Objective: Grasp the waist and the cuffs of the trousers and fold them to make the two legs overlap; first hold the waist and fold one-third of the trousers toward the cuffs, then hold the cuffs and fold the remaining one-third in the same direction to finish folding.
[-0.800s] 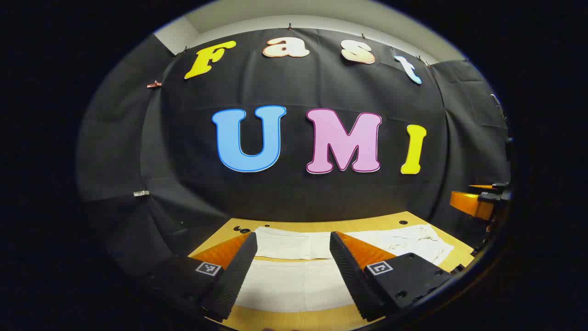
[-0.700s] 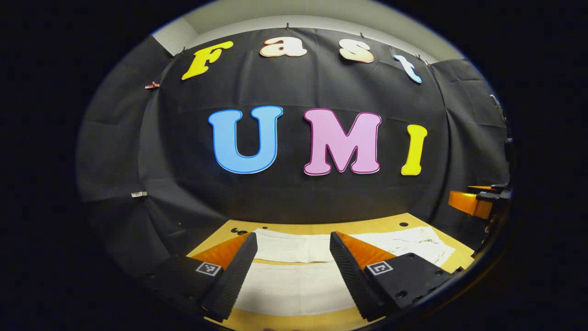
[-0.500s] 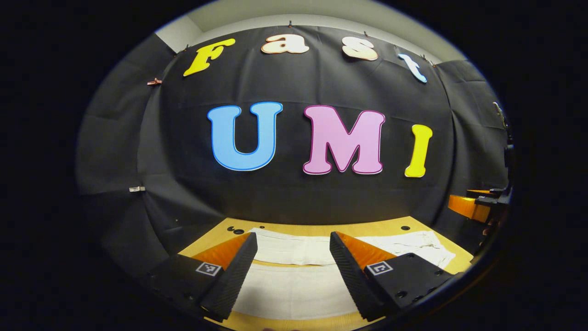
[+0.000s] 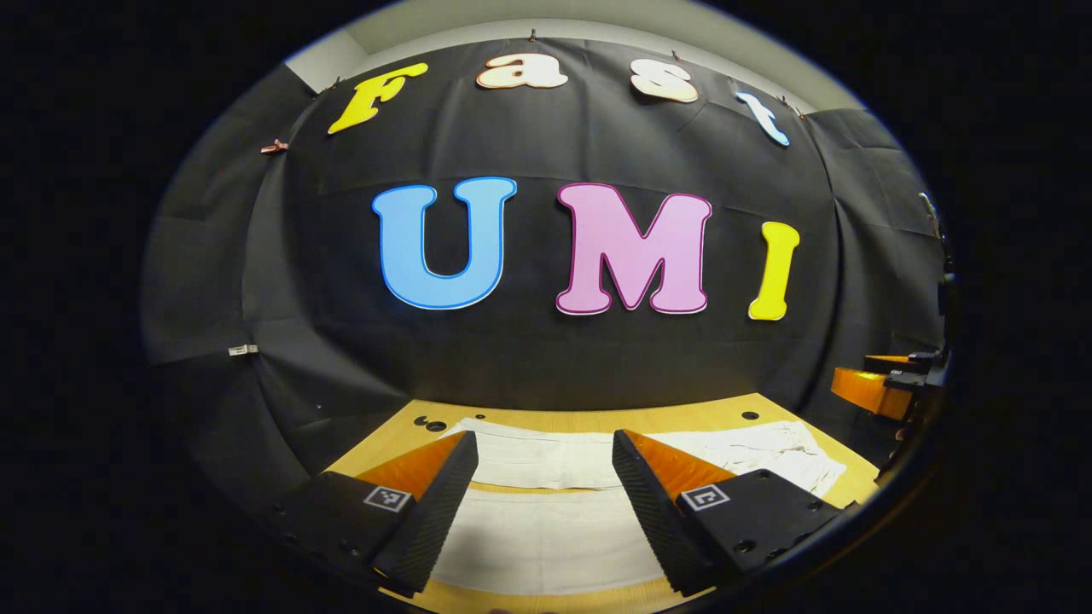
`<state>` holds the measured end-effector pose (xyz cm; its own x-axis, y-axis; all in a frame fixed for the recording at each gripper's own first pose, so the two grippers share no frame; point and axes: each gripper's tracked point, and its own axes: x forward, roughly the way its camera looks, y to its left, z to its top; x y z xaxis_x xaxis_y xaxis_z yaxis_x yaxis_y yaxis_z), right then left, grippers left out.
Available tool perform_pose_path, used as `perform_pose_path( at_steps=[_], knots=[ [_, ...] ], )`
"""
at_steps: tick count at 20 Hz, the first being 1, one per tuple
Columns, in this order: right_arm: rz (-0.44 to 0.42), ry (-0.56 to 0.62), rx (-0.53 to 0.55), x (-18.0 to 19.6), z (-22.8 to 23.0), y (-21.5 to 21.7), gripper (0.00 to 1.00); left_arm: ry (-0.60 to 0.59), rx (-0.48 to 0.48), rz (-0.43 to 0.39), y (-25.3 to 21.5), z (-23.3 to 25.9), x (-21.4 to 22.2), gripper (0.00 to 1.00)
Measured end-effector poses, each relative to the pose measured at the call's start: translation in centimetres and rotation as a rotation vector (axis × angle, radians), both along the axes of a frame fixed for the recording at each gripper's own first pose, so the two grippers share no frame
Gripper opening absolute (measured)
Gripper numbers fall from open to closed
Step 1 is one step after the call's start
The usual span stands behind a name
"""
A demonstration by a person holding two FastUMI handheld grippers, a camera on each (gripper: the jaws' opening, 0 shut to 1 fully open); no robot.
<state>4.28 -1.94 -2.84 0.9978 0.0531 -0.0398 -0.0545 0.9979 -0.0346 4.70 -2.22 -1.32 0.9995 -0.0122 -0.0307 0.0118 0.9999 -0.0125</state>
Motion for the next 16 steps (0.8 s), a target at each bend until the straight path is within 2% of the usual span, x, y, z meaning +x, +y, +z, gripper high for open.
perform_pose_path(
  at_steps=[6, 10, 13, 16],
  knots=[
    [0.000, -0.004, -0.033, 0.6, -0.2, -0.2, 0.98, -0.008, -0.002, -0.015, -0.3, 0.1, 0.4, 0.99],
    [0.033, 0.006, -0.049, 0.7, -1.1, -0.2, 0.98, -0.003, 0.003, -0.016, -0.4, -0.1, 0.6, 0.99],
    [0.030, 0.020, -0.116, 0.9, -2.2, -1.4, 0.98, 0.007, 0.006, -0.009, -0.1, -0.5, 0.8, 0.98],
    [-0.006, 0.016, -0.247, 1.3, -3.3, -3.8, 0.98, 0.029, 0.001, 0.003, 0.0, -1.6, 0.8, 0.99]
  ],
)
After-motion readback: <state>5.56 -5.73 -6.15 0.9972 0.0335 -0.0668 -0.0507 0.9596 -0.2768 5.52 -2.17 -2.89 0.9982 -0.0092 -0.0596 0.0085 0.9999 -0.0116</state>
